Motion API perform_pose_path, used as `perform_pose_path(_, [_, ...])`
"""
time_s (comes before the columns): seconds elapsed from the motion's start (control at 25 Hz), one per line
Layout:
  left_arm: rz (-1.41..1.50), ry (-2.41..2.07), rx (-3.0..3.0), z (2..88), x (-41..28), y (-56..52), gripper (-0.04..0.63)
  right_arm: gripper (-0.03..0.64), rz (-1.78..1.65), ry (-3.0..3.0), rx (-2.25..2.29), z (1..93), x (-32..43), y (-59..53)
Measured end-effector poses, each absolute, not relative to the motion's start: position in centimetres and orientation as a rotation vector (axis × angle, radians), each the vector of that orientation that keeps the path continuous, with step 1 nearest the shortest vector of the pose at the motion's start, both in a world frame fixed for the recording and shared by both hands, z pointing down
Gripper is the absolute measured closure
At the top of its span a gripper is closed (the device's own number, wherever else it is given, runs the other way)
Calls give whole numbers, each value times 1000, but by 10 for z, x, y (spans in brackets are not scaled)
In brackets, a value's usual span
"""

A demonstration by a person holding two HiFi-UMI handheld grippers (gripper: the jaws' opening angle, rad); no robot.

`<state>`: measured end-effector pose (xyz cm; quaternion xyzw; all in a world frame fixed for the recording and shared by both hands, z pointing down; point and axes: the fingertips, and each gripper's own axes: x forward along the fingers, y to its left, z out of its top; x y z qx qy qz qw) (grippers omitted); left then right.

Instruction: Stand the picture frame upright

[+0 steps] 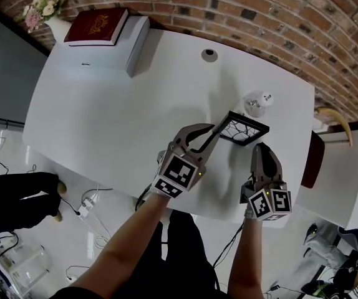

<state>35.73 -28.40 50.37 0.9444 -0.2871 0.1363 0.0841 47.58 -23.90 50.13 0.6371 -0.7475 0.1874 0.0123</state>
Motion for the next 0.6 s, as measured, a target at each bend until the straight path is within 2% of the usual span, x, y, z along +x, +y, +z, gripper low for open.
perform_pose_path(0.16, [372, -883, 2790, 500, 342, -279, 594, 611, 573, -2335, 1979, 497, 464, -231])
perform_pose_path(0.6, [250, -923, 2747, 478, 292, -259, 595, 612, 549, -2443, 1884, 473, 406, -213])
